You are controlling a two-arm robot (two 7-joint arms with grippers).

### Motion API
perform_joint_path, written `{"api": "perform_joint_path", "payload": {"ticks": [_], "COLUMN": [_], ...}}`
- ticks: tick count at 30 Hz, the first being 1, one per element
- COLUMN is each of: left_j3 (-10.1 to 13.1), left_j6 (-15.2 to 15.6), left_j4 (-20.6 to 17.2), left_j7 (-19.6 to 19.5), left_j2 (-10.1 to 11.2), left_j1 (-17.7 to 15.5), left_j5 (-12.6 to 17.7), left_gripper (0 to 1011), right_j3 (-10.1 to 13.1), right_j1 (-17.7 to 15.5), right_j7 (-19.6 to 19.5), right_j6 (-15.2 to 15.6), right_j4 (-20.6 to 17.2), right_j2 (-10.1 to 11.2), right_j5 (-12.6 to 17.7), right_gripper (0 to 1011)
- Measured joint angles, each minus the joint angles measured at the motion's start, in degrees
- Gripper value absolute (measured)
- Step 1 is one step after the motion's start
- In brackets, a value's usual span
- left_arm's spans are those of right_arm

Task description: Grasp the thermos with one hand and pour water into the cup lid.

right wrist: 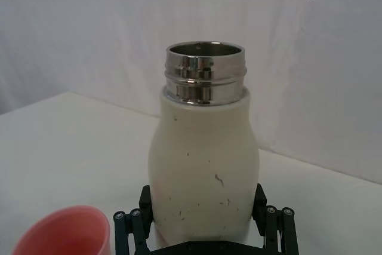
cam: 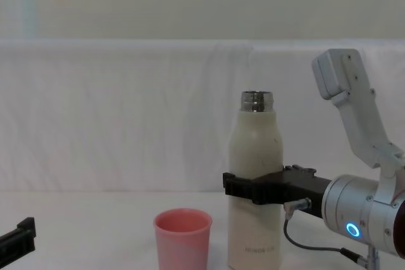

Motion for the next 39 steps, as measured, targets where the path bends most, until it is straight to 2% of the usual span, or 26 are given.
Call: {"api": "perform_joint_path", "payload": {"ticks": [11,15,39], "left_j3": [0.00,0.00,0.00], "left_j6": [0.00,0.00,0.00], "left_j4": [0.00,0.00,0.00], "left_j7": [0.00,0.00,0.00], "left_j2": [0.00,0.00,0.00], "left_j1": [0.00,0.00,0.00], "left_j5": [0.00,0.00,0.00], "left_gripper": [1001,1001,1001], "right_j3": [-0.03,-0.03,-0.03], "right_j1": [0.04,0.02,-0.05], "right_j7": [0.06,0.07,0.04], "right_j6": [-0.01,0.00,0.04], "right_j4": [0.09,0.09,0.00], "right_j2": [-0.02,-0.02,0.04], "right_j5": [0.05,0.05,0.02], "right_gripper": [1001,960,960]}}
